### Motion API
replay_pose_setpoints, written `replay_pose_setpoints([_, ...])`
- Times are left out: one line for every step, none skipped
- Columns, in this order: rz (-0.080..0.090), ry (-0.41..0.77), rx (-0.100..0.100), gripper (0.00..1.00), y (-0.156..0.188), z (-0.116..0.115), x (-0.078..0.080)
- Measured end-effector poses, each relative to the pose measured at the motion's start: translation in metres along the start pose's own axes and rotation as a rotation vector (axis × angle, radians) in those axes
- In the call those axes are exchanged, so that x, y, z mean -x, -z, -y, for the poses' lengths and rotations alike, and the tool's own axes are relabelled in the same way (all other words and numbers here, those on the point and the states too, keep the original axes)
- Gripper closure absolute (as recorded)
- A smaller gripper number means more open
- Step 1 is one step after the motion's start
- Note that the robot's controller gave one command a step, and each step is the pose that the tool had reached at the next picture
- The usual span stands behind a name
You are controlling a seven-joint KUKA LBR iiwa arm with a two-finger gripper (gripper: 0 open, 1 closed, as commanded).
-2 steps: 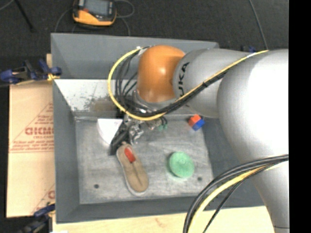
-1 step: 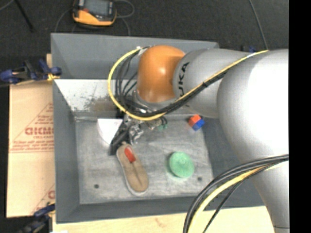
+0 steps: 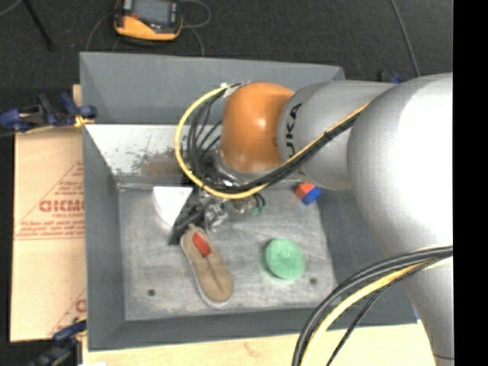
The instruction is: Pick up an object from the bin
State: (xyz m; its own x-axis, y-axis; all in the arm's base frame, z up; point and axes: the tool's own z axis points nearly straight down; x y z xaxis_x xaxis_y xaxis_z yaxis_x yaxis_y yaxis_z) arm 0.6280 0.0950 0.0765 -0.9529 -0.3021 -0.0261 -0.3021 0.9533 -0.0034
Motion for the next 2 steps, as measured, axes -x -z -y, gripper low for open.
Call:
replay_pose_setpoints([-0.003,-0.187,0.004,1.00,0.001,0.027,-0.047])
replay_pose_setpoints([-0.025,-0.240,0.001,1.00,0.195,0.022,-0.045])
